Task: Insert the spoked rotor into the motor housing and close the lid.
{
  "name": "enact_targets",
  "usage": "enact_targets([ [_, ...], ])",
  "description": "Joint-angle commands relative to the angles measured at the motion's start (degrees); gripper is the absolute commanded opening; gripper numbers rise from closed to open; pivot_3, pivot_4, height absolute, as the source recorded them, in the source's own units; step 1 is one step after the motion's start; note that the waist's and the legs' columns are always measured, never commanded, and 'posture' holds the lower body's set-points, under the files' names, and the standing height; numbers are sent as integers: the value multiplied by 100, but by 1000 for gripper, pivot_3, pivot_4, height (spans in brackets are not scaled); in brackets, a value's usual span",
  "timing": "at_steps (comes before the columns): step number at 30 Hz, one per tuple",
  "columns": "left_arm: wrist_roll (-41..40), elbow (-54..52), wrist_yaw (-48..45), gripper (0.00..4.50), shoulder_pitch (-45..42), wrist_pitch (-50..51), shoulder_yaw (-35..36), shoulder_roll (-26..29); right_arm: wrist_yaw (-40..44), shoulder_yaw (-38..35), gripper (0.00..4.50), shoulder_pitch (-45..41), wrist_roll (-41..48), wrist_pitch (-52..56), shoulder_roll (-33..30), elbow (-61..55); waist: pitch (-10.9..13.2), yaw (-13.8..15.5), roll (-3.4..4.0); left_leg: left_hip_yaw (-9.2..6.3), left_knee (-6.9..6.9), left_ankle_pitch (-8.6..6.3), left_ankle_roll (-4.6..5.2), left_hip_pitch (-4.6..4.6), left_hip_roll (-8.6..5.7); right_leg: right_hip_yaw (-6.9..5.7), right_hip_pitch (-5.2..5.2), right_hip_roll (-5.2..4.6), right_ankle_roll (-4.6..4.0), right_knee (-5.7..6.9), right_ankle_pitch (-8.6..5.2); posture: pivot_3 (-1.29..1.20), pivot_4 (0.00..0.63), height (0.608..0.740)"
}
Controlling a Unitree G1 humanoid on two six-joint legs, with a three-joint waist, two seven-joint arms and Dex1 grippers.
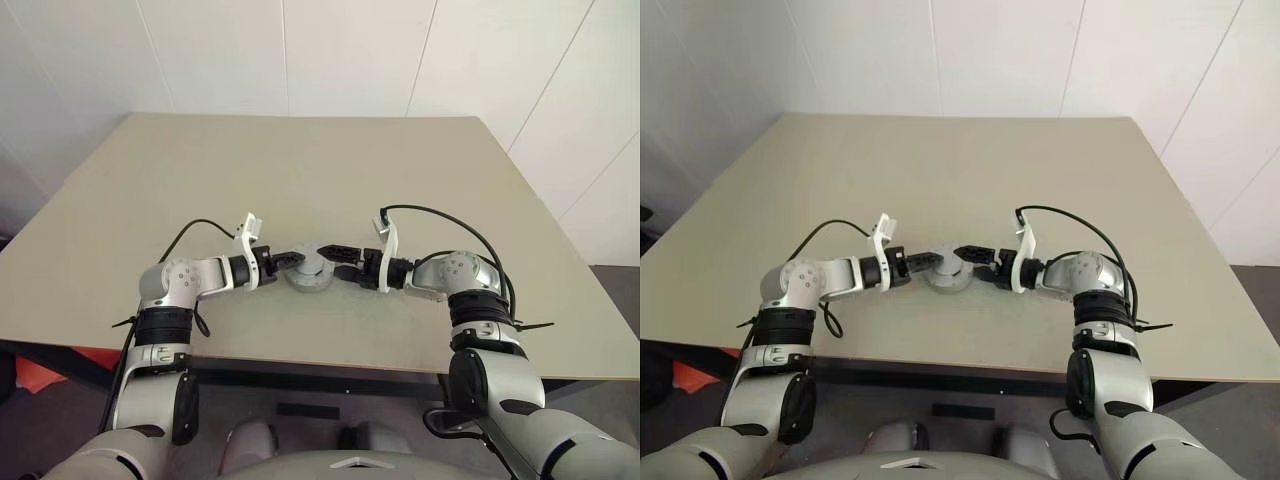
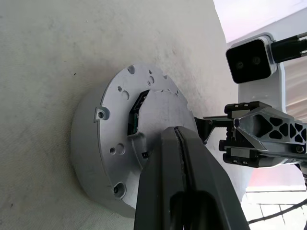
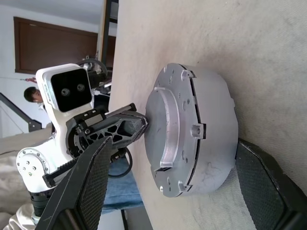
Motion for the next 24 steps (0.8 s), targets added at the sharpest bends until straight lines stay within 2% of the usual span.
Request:
enact_targets([
  [1, 184, 69, 331, 0, 307, 228, 26, 191, -45, 111, 4471, -87, -37, -94, 93, 71, 0, -1, 0, 0, -1, 0, 0, 0, 0, 0, 0, 0, 0, 0, 0, 0, 0, 740],
  [7, 158, 11, 390, 0, 437, 218, 59, 291, -32, 142, 4471, -60, -37, -70, 89, 71, 1, 13, 2, 0, -2, -1, 1, -1, -1, 1, -3, 0, 0, -1, 0, 0, 0, 740],
  [15, 142, 17, 514, 0, 370, 132, 2, 132, 40, 271, 4471, -72, 3, -20, 238, -22, -1, 155, 5, -2, -2, -7, 9, 0, -6, 2, -1, -2, -1, -8, 1, 0, 0, 740],
  [24, 134, 24, 509, 0, 392, 130, 8, 148, 39, 342, 4471, -59, -82, -166, 132, 49, -2, 168, 6, -2, -1, -21, -6, -10, -13, 5, 3, -6, -2, -8, 1, 0, 0, 740],
])
